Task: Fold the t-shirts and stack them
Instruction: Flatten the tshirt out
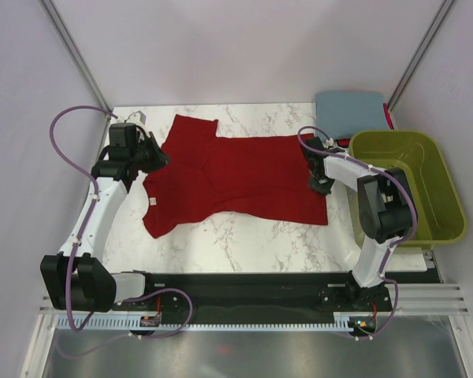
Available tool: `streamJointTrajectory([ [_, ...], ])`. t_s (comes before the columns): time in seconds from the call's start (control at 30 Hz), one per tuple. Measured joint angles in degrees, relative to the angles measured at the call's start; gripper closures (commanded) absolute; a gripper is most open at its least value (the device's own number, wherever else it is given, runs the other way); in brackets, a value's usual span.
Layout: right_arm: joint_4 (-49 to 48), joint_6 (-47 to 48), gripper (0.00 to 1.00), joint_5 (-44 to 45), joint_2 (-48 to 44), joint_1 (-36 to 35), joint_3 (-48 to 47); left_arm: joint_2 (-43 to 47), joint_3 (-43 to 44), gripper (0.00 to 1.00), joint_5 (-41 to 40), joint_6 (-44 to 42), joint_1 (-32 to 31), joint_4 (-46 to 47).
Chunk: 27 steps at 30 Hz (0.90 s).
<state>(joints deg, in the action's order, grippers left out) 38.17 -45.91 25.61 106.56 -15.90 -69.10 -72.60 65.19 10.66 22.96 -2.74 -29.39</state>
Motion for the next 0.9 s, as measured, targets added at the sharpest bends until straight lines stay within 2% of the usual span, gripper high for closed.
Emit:
streamJointTrajectory([
  [0.13,0.0,0.1,0.89,-0.1,0.0,0.0,0.0,0.0,0.0,0.98,0.0,0.0,0.0,0.3],
  [0.17,0.0,0.2,0.97,0.0,0.0,0.0,0.0,0.0,0.0,0.98,0.0,0.0,0.0,0.5],
  [0.2,0.0,0.5,1.00,0.0,0.0,0.0,0.0,0.0,0.0,0.98,0.0,0.0,0.0,0.6],
  [0.57,2.6,3.0,1.00,1.1,-2.4,0.0,-3.3,-0.2,0.0,0.98,-0.2,-1.1,0.0,1.5],
  [0.9,4.0,7.7,1.00,0.6,-7.5,-0.1,-6.3,2.4,2.6,0.98,-3.0,-11.3,-0.4,3.8],
])
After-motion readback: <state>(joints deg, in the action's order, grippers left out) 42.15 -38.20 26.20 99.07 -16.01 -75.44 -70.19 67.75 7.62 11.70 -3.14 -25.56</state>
